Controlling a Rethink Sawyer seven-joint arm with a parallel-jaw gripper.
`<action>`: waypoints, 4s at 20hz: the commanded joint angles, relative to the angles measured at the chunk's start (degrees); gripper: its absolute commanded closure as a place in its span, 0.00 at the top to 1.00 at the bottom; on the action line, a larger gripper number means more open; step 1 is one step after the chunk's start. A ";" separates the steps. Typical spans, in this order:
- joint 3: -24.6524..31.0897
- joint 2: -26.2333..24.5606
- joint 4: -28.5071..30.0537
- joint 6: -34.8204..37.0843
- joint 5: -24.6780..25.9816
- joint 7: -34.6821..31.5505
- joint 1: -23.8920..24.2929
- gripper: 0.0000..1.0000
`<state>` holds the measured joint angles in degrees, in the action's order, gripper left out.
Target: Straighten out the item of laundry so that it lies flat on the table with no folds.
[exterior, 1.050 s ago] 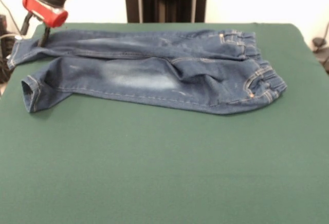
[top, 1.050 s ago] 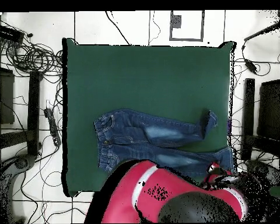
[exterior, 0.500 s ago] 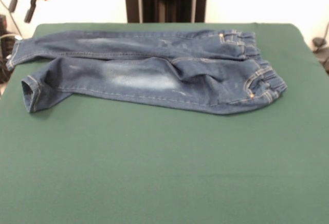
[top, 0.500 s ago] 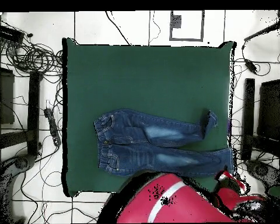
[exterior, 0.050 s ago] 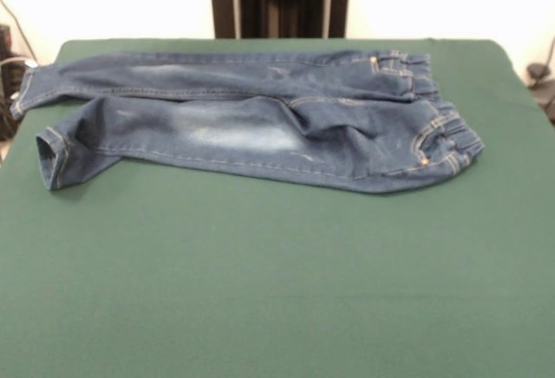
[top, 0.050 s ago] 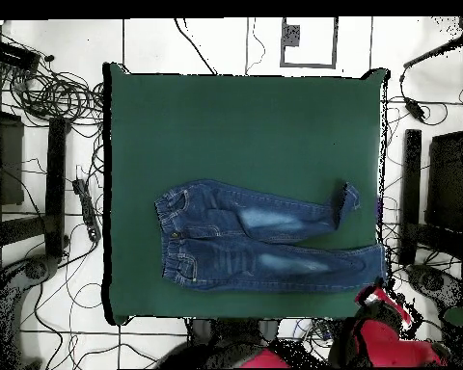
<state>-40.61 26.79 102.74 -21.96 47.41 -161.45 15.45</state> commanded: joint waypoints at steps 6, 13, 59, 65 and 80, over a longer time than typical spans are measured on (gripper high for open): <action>11.85 3.58 10.58 7.50 -9.75 -7.64 -5.15 1.00; 10.00 1.67 11.20 7.99 -15.66 -6.38 -9.90 1.00; 12.20 9.47 3.81 38.40 -45.54 -1.64 -32.05 1.00; 13.98 11.76 -1.92 47.32 -41.49 5.95 -28.41 1.00; 14.23 11.55 -10.28 62.32 -39.28 2.96 -28.03 1.00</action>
<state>-34.26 40.88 95.79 31.53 7.79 -161.45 -10.56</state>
